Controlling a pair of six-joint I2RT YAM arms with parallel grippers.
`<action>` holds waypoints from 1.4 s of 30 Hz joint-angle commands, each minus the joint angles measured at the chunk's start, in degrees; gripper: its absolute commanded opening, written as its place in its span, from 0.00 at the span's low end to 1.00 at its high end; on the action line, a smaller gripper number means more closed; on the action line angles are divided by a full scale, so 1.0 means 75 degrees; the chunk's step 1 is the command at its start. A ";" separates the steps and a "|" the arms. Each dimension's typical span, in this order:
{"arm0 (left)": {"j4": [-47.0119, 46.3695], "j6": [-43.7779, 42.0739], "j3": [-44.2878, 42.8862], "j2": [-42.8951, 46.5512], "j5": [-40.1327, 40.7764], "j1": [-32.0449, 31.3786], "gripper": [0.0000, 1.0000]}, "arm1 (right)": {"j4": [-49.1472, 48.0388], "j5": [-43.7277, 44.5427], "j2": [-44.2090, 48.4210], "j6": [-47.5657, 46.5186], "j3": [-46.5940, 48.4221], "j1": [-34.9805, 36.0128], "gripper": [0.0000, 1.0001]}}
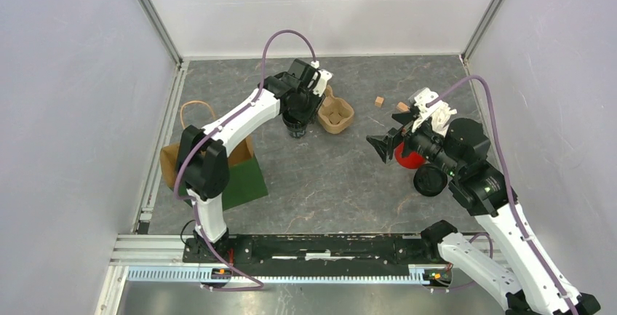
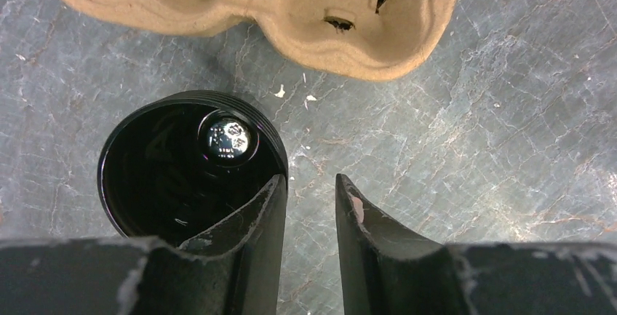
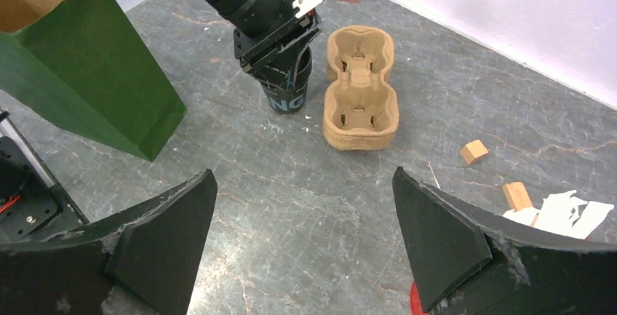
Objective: Pack the takeout coffee
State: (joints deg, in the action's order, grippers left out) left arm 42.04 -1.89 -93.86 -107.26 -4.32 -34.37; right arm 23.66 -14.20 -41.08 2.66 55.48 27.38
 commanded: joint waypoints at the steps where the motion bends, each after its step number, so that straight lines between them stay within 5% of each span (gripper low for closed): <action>1: 0.0012 -0.0610 -0.0490 -0.0120 0.0040 0.0069 0.38 | -0.0031 -0.0097 0.0132 -0.0161 -0.0210 0.0031 0.98; 16: 0.0037 -0.0732 -0.0557 -0.0117 0.0035 0.0340 0.42 | -0.0106 0.0039 0.0036 -0.0239 -0.0340 0.0036 0.98; 39: 0.0252 -0.0981 -0.0551 -0.0384 -0.0419 0.0387 0.29 | -0.0123 0.0125 -0.0053 -0.0284 -0.0435 0.0039 0.98; 42: 0.0248 -0.0980 -0.0563 -0.0405 -0.0462 0.0387 0.21 | -0.0142 0.0124 -0.0044 -0.0284 -0.0459 0.0030 0.98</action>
State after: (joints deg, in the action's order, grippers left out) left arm 44.27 -7.38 -95.85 -110.02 -6.28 -31.62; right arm 24.08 -13.89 -41.58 1.15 52.60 27.38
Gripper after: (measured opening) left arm 0.259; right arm 0.979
